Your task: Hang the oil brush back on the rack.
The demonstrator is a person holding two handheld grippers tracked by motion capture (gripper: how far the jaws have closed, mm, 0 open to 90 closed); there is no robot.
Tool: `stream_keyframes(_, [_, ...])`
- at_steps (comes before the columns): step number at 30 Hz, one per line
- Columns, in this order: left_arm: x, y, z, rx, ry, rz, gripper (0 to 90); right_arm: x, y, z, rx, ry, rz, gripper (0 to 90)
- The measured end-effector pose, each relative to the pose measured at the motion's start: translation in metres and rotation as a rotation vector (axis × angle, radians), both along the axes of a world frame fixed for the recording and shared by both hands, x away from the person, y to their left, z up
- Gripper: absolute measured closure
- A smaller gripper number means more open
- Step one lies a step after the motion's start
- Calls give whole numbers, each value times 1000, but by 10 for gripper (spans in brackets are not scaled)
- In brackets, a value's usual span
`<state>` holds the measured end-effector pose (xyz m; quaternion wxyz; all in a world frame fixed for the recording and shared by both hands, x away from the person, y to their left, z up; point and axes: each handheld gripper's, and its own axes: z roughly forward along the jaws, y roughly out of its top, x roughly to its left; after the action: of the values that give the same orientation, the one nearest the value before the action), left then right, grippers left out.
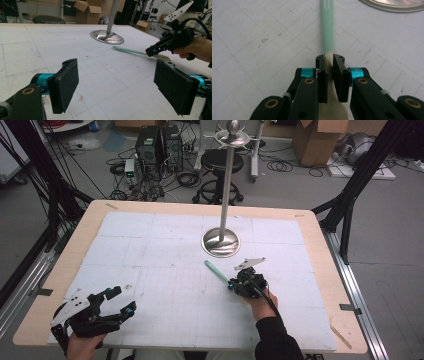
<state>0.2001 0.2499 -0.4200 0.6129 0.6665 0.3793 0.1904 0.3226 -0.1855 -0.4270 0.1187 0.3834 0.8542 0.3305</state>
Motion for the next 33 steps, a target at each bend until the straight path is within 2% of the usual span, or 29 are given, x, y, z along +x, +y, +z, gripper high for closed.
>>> stream_keyframes(6, [0,-1,0,-5,4,-2,203,-5,-2,5,41,-20,11,828])
stream_keyframes(9, [0,-1,0,-4,4,-4,203,-11,-4,11,79,-37,19,827])
stream_keyframes(15, [0,-7,4,-32,14,-32,203,-28,-12,19,163,-76,41,827])
stream_keyframes(17, [0,-11,7,-49,18,-45,202,-40,-14,23,190,-101,59,827])
stream_keyframes(19, [0,-15,9,-65,25,-60,202,-44,-15,25,203,-109,67,827])
stream_keyframes(25, [3,-28,20,-116,33,-96,201,-66,-20,38,294,-169,107,826])
stream_keyframes(29, [9,-39,28,-120,41,-103,202,-74,-18,45,339,-189,131,826])
stream_keyframes(33, [18,-56,40,-122,60,-142,228,-78,-13,49,374,-210,157,826])
